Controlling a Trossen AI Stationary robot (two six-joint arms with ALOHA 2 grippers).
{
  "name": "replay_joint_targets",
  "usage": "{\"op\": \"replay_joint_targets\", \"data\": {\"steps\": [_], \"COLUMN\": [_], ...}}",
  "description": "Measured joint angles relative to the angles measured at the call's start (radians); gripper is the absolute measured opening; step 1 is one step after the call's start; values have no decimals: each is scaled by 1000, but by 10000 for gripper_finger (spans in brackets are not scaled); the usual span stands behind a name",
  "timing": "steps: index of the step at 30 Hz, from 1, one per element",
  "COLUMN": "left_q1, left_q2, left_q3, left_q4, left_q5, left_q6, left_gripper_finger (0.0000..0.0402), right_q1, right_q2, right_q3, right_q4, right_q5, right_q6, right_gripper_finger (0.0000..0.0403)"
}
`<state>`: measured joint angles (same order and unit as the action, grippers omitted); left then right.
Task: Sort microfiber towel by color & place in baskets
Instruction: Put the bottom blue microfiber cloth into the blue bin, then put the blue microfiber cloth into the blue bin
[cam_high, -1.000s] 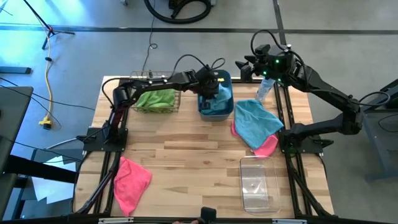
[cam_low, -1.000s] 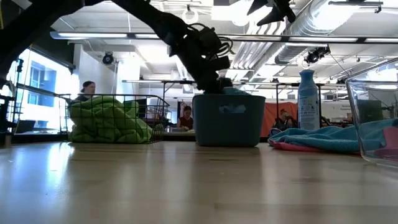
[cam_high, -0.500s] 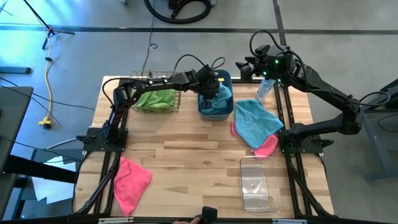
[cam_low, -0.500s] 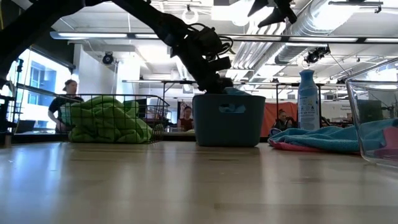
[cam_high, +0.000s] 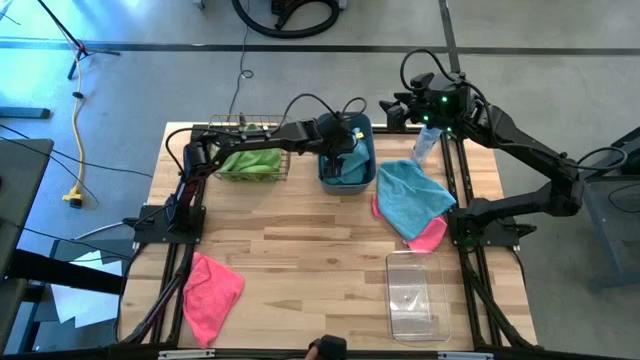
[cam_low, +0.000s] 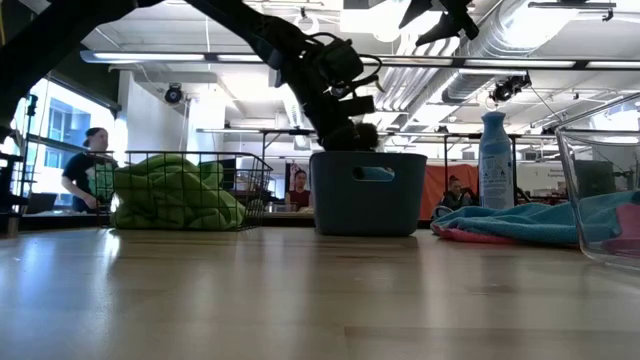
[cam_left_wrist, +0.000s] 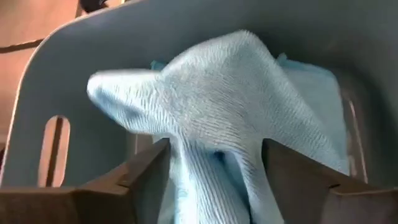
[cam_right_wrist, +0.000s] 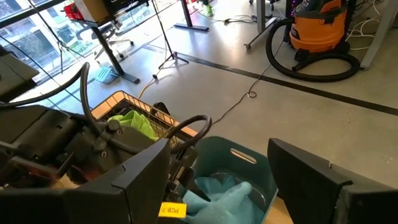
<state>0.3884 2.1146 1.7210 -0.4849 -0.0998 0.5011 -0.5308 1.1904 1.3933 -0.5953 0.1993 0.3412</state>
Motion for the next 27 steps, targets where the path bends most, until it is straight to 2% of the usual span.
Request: {"op": "replay_joint_targets", "data": {"steps": [5,13,19,22,27], "left_q1": [-4,-4,6,25,57], "left_q2": [-1,-4,-28,-80,-200], "left_q3": [34,144,214,205,130], "left_q4": [-70,-105,-245,-303,-281], "left_q5": [-11,-36,-57,22,191], "left_q6": [-3,-21,-52,-141,-326], "left_gripper_finger": [266,267,267,267,267], "right_q1": [0,0,0,0,0], "right_q2": [0,0,0,0,-6], "right_q3": [0,0,0,0,-61], "right_q4": [0,-5,-93,-172,-278], "right_q5": [0,0,0,-1,-9], "right_q6": [0,-5,-9,-9,23], "right_gripper_finger": [266,266,266,266,266]}}
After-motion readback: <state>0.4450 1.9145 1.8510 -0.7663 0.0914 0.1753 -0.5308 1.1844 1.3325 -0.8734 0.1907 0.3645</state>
